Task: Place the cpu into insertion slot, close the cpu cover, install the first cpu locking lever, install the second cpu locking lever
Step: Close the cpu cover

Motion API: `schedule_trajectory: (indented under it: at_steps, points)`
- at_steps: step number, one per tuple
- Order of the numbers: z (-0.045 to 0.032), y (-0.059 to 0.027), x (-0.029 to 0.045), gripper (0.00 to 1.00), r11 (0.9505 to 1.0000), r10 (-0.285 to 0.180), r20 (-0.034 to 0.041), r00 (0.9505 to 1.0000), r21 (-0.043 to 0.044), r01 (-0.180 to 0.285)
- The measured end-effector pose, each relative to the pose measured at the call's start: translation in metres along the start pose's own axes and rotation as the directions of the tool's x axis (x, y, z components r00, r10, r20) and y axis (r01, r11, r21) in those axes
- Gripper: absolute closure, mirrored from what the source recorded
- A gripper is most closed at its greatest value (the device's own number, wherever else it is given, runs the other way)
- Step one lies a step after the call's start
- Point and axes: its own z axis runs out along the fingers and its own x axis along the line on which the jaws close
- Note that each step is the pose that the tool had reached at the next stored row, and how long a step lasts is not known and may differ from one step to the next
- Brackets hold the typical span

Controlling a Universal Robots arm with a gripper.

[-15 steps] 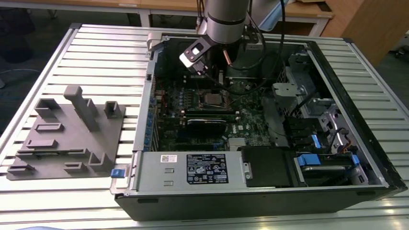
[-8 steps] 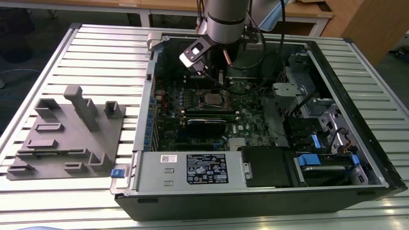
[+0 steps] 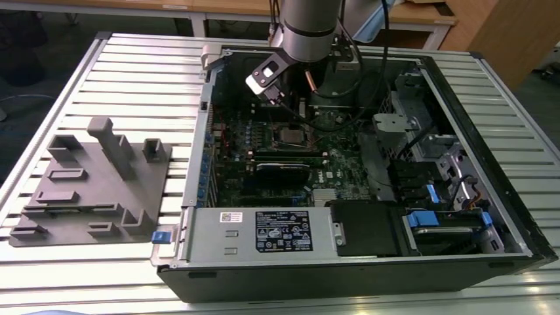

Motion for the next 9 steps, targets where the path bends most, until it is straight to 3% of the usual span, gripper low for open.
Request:
schedule_trajectory:
  at_steps: [9]
  points:
    - [-0.0045, 0.0001, 0.0, 0.89, 1.0, 0.0, 0.0, 1.0, 0.0, 0.0]
